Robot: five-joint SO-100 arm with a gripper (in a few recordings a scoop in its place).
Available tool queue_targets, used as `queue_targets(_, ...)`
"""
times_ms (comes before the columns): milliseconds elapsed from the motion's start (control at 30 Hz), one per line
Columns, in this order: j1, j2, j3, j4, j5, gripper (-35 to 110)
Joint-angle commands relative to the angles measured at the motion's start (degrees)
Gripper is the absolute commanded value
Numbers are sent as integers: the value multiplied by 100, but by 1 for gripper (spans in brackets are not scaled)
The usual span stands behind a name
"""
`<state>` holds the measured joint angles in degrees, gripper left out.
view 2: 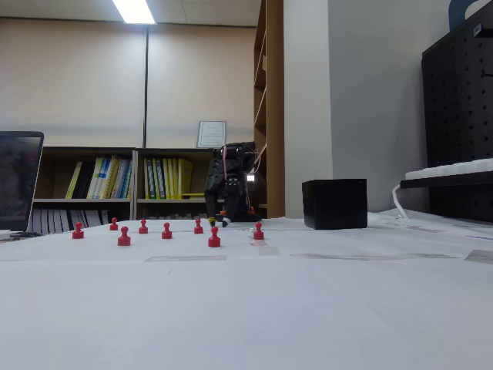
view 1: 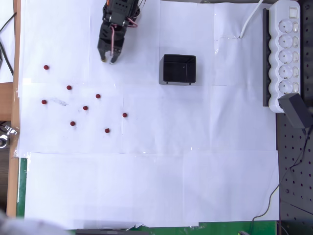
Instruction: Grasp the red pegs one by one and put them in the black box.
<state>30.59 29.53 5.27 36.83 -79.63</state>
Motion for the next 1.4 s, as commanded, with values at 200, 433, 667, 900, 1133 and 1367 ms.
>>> queue_targets(200,1995,2558,-18,-3832,879,10)
queue_targets(433,2127,3727,448,-4975,431,10)
queue_targets(667,2065,4975,1204,-6021,-492,10)
queue_targets(900,2162,5493,1459,-6548,-703,10)
queue_targets(1133,2232,5906,1916,-6671,-949,10)
queue_targets(1367,2373,6056,2118,-6671,-1046,10)
